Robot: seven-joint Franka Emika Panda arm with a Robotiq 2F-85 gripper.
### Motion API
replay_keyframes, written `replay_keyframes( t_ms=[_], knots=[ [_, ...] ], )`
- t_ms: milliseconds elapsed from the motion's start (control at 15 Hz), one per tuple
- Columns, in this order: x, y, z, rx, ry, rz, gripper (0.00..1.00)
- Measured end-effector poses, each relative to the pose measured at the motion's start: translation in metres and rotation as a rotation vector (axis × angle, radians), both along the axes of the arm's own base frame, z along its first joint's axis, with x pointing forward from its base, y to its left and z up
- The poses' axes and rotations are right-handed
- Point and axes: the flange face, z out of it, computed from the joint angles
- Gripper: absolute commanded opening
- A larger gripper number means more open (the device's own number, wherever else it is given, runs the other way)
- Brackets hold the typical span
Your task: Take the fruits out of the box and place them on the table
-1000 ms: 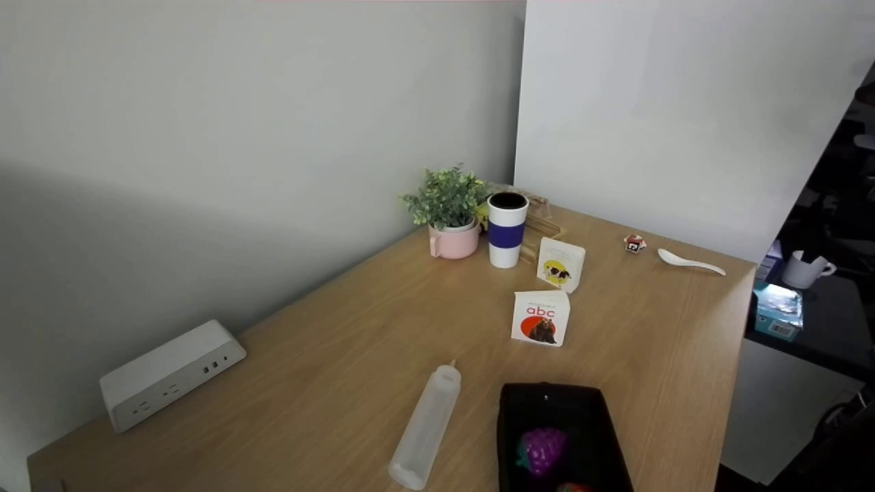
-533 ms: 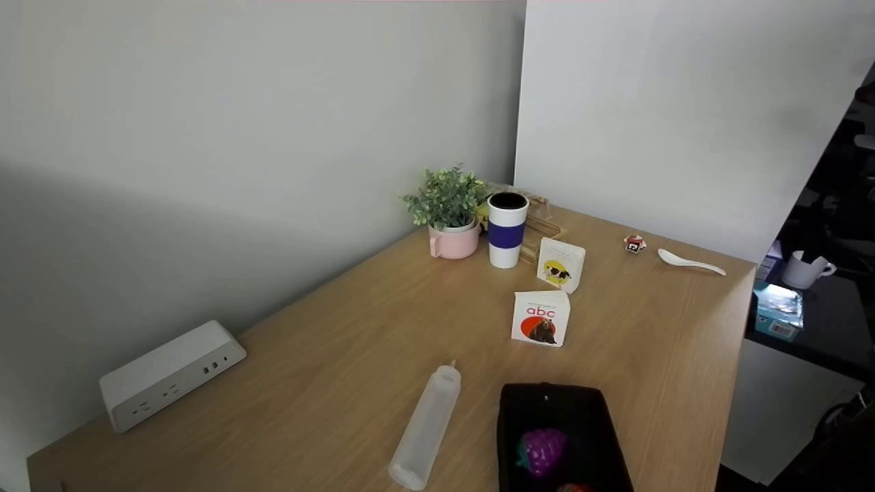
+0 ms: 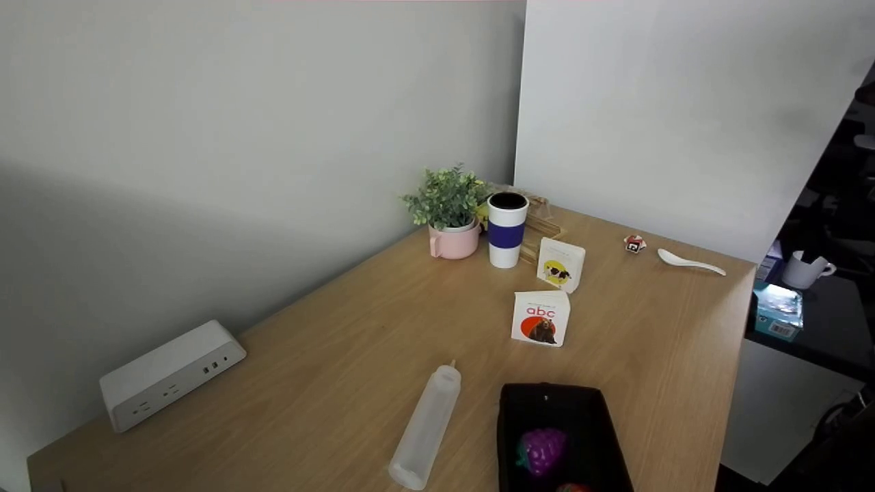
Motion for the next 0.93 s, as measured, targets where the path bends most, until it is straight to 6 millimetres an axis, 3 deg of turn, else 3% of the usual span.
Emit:
replay_keyframes(
  t_ms=[333,933],
  knots=[
    [0.023,0.013,-0.021,0.085,-0.019,0.126,1.00],
    [0.094,0.076,-0.115,0.245,0.182,0.449,1.00]
  ],
)
